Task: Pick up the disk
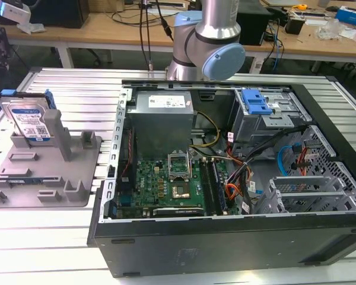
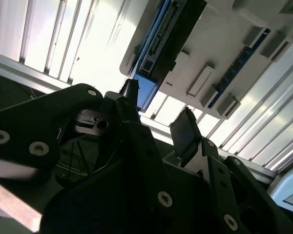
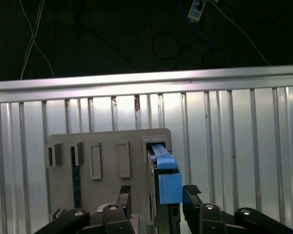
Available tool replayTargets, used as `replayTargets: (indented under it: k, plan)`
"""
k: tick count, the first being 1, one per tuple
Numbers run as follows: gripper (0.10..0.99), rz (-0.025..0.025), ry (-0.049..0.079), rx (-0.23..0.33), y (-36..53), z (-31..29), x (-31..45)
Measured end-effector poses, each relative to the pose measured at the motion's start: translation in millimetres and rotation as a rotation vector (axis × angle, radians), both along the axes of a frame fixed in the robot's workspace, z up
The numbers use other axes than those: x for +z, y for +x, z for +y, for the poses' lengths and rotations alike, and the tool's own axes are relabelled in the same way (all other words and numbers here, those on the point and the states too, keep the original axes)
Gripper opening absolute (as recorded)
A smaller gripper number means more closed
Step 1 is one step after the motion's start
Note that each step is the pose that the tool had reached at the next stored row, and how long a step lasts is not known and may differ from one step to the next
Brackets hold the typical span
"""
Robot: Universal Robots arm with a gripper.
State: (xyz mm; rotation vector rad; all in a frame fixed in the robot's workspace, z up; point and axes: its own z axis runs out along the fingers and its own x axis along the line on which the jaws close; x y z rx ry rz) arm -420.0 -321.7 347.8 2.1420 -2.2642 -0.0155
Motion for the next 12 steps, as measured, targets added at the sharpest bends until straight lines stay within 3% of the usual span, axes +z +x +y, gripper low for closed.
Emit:
replayTargets:
  k: [12]
  plan:
    - [0.541, -0.0001, -0.007, 0.001, -0.8, 8.0, -9.4]
